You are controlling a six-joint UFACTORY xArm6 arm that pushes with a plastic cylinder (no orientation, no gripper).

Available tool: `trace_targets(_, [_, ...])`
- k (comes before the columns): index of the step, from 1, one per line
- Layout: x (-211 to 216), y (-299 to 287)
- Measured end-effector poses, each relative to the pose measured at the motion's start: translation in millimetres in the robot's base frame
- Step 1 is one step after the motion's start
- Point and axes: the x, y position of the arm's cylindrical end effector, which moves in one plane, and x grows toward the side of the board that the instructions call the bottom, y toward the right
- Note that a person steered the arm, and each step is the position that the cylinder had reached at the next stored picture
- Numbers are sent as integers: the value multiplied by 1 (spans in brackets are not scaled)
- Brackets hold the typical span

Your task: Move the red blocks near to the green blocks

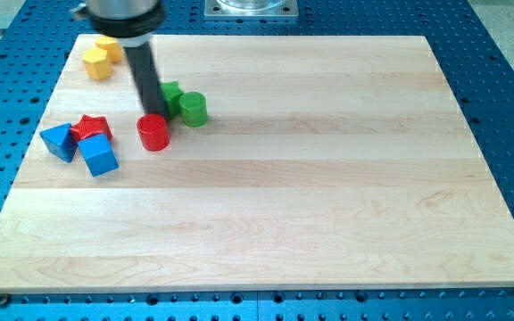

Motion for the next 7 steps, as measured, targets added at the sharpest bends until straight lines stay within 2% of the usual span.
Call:
trace_targets(1, [-9, -12])
trace_targets(2, [-36, -25])
trace_targets(3, [-52, 6])
trace_targets(4, [22, 20])
trace_targets(5, [61, 64])
trace_targets(7, [10, 86])
